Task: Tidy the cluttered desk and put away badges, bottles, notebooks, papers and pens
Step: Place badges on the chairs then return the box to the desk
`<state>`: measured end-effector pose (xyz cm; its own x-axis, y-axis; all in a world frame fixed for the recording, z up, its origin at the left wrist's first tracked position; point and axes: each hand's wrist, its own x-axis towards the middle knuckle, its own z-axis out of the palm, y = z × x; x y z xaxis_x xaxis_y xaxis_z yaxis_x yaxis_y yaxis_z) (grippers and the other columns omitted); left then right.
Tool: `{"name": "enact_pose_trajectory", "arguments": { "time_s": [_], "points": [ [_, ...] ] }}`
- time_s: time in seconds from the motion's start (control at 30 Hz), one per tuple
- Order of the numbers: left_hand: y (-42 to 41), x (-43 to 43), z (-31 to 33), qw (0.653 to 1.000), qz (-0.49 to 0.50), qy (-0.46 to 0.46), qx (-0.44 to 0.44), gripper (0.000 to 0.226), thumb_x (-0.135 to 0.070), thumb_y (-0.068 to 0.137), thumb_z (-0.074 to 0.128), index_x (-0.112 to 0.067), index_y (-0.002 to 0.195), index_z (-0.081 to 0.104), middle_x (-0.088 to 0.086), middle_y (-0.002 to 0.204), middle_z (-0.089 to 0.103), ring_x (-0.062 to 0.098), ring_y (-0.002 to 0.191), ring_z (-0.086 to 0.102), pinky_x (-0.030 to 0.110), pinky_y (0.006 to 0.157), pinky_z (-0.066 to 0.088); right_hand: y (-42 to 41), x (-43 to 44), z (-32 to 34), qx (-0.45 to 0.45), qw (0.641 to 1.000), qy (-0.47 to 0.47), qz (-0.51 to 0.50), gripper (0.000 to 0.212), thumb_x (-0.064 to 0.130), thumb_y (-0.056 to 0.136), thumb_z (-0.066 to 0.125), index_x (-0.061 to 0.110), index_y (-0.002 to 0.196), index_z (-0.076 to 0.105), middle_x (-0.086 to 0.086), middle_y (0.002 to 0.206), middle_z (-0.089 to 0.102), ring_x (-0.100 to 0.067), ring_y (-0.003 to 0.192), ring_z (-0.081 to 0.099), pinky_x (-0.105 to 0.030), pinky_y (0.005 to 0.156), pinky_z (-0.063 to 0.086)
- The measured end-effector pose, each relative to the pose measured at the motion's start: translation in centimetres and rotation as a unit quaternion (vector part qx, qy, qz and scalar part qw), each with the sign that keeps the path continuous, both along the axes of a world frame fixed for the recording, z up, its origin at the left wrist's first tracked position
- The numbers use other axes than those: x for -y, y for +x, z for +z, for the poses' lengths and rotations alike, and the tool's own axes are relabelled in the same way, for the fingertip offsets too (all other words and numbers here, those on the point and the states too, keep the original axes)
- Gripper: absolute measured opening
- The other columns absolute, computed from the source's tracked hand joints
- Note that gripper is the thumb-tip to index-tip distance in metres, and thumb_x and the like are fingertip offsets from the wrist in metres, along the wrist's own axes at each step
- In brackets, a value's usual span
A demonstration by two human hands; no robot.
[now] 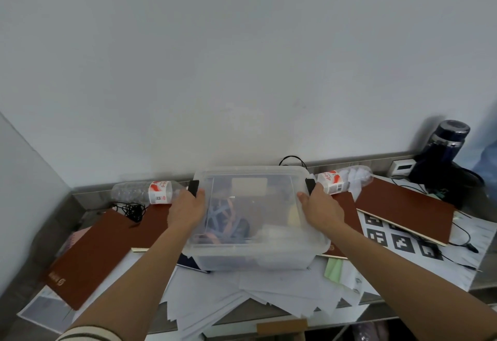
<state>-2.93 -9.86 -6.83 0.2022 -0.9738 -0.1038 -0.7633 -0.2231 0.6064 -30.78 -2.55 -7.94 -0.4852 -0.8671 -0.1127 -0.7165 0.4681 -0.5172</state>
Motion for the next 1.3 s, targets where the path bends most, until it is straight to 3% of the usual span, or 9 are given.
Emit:
{"name": "enact_pose_trajectory", "arguments": {
  "time_s": [0.13,0.4,0.53,0.63,0.8,0.9,1.07,1.17,1.3],
  "points": [
    [-0.3,-1.2,0.4,0.999,0.03,-0.041,-0.014,0.05,-0.045,0.1,0.033,-0.005,0.121,0.053,0.015,0.112,0.061,0.034,0.105,0.057,0.038,0.08,0.04,-0.1,-0.6,0.1,0.019,0.999,-0.026,-0.004,0.047,0.047,0.1,0.042,0.011,0.131,0.04,-0.01,0.12,0.061,-0.032,0.107,0.061,-0.037,0.078,0.043],
    [0.6,-6.0,1.0,0.976,0.134,-0.137,-0.106,0.026,-0.016,0.096,0.047,0.0,0.108,0.064,0.017,0.102,0.065,0.033,0.094,0.059,0.037,0.08,0.043,-0.7,-1.7,0.6,0.139,0.984,-0.087,0.068,0.052,0.043,0.092,0.057,0.02,0.135,0.039,-0.004,0.121,0.059,-0.029,0.107,0.059,-0.045,0.088,0.051],
    [0.9,-10.5,2.2,0.953,0.209,-0.173,-0.131,0.026,-0.018,0.097,0.047,-0.005,0.115,0.061,0.008,0.104,0.061,0.024,0.093,0.054,0.034,0.081,0.041,-0.9,-1.7,2.6,0.16,0.966,-0.126,0.159,0.051,0.033,0.094,0.058,0.018,0.139,0.039,-0.004,0.127,0.055,-0.027,0.115,0.055,-0.036,0.092,0.045],
    [2.9,-15.4,1.9,0.934,0.276,-0.179,-0.138,0.024,-0.027,0.099,0.042,-0.011,0.11,0.057,0.009,0.104,0.06,0.028,0.095,0.056,0.042,0.086,0.047,1.5,-1.8,4.8,0.166,0.947,-0.142,0.237,0.051,0.029,0.094,0.058,0.017,0.14,0.04,-0.002,0.12,0.054,-0.02,0.102,0.052,-0.03,0.083,0.039],
    [7.8,-25.4,1.8,0.887,0.412,-0.171,-0.116,0.03,-0.035,0.099,0.043,-0.012,0.116,0.052,0.005,0.103,0.055,0.028,0.094,0.054,0.038,0.083,0.045,10.2,-3.2,5.8,0.171,0.902,-0.107,0.381,0.053,0.032,0.09,0.059,0.019,0.138,0.042,-0.004,0.122,0.058,-0.027,0.109,0.056,-0.04,0.089,0.047],
    [10.9,-31.8,0.7,0.864,0.473,-0.145,-0.093,0.037,-0.034,0.097,0.049,-0.008,0.124,0.05,0.008,0.104,0.057,0.028,0.088,0.054,0.035,0.076,0.043,15.6,-5.9,4.5,0.163,0.866,-0.071,0.466,0.054,0.03,0.091,0.059,0.019,0.14,0.04,-0.004,0.127,0.057,-0.029,0.114,0.055,-0.036,0.086,0.044],
    [15.5,-42.5,-3.2,0.825,0.555,-0.079,-0.071,0.039,-0.03,0.096,0.052,-0.008,0.128,0.048,0.008,0.095,0.057,0.027,0.077,0.057,0.039,0.072,0.052,24.8,-11.2,0.1,0.102,0.804,-0.013,0.585,0.049,0.033,0.092,0.057,0.018,0.136,0.041,-0.005,0.119,0.059,-0.022,0.093,0.054,-0.033,0.077,0.045],
    [17.8,-47.9,-6.1,0.806,0.586,-0.037,-0.079,0.038,-0.027,0.096,0.052,-0.007,0.127,0.047,0.009,0.092,0.058,0.024,0.071,0.057,0.035,0.065,0.05,30.1,-14.2,-2.7,0.079,0.768,0.028,0.635,0.047,0.031,0.091,0.058,0.016,0.133,0.044,-0.003,0.116,0.059,-0.023,0.1,0.058,-0.035,0.082,0.049],
    [20.9,-53.9,-10.7,0.785,0.61,0.033,-0.105,0.037,-0.024,0.094,0.054,-0.006,0.126,0.047,0.01,0.093,0.058,0.029,0.078,0.059,0.036,0.07,0.051,36.3,-18.0,-7.3,0.059,0.724,0.125,0.676,0.052,0.022,0.088,0.058,0.016,0.136,0.039,-0.003,0.114,0.056,-0.026,0.103,0.057,-0.035,0.082,0.049]
  ]
}}
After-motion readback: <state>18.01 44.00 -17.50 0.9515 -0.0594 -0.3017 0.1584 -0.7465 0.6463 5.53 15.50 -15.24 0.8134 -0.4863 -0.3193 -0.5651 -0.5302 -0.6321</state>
